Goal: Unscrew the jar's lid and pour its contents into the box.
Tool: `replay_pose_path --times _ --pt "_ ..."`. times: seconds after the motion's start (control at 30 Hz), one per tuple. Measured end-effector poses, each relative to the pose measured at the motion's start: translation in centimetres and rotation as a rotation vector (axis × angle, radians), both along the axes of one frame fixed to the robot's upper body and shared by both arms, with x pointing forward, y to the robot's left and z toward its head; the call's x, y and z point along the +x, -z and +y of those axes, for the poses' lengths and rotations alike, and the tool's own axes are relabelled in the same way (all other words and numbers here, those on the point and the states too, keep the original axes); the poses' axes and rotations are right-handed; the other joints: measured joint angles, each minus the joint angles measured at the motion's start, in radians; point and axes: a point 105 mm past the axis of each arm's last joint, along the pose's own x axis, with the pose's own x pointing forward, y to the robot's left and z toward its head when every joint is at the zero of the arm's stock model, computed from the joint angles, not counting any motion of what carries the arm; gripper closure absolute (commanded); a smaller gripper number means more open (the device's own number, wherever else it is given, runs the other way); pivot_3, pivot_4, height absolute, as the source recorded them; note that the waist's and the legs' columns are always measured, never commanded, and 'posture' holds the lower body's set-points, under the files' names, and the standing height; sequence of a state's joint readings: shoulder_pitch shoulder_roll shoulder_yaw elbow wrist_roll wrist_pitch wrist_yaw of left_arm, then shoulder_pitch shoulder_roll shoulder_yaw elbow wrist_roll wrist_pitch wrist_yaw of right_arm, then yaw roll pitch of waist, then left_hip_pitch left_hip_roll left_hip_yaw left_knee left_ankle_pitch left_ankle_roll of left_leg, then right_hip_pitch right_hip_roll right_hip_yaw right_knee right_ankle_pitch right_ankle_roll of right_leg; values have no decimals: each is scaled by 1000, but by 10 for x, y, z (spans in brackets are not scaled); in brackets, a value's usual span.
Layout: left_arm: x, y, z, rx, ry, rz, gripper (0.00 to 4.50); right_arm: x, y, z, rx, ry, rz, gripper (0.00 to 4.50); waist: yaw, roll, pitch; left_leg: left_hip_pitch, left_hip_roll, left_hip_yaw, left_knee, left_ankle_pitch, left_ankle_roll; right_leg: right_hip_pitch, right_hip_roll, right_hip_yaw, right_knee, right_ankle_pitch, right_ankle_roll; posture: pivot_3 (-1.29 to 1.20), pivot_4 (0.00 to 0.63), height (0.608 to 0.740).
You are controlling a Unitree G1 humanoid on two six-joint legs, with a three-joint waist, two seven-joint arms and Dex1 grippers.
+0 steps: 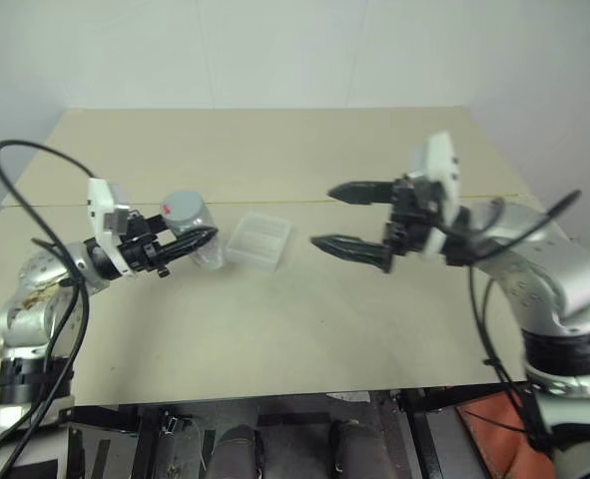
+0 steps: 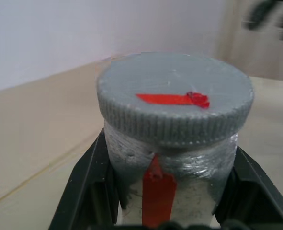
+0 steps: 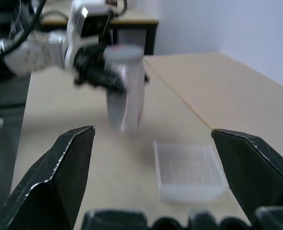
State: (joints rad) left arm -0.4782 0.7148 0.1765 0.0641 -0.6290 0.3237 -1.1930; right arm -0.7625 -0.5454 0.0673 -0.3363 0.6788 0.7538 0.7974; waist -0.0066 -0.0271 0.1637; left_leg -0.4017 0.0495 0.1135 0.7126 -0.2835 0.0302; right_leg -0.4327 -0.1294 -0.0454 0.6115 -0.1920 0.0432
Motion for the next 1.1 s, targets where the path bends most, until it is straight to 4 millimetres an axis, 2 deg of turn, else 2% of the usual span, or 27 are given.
replay_pose_path --times 0.13,0.3,0.47,0.57,0.8,0.93,1.1 --pt "3 -5 -8 17 91 -12 2471 0 -5 21 30 -25 28 0 5 0 0 -7 0 0 1 3 -4 -4 0 -2 3 0 0 0 150 740" --pt "4 -3 -27 80 209 -23 2471 -1 -10 37 53 -73 59 0 4 0 0 -9 -1 0 1 3 -4 -4 0 -2 1 1 1 0 150 740" --pt "8 -6 -36 105 244 -48 2471 6 -11 59 60 -61 100 0 -7 0 0 -9 0 -1 0 3 -4 -6 1 -2 2 1 1 0 150 740" --pt "8 -1 -42 137 265 -56 2471 9 -9 63 39 -30 108 0 -7 0 0 -10 0 -1 0 3 -4 -6 1 -2 1 1 1 0 150 740" --pt "11 1 -44 136 260 -52 2471 8 4 71 -39 -34 110 0 -8 0 0 -10 0 -1 0 3 -4 -6 1 -3 2 1 2 0 150 740" --pt "11 0 -44 135 261 -53 2471 11 -1 73 -57 -24 92 0 -8 0 0 -10 0 -1 0 3 -4 -6 1 -3 2 1 2 0 150 740" --pt "12 0 -45 130 258 -53 2471 16 2 73 -64 0 102 0 -8 0 0 -11 0 -1 0 3 -4 -6 1 -3 2 1 2 0 150 740"
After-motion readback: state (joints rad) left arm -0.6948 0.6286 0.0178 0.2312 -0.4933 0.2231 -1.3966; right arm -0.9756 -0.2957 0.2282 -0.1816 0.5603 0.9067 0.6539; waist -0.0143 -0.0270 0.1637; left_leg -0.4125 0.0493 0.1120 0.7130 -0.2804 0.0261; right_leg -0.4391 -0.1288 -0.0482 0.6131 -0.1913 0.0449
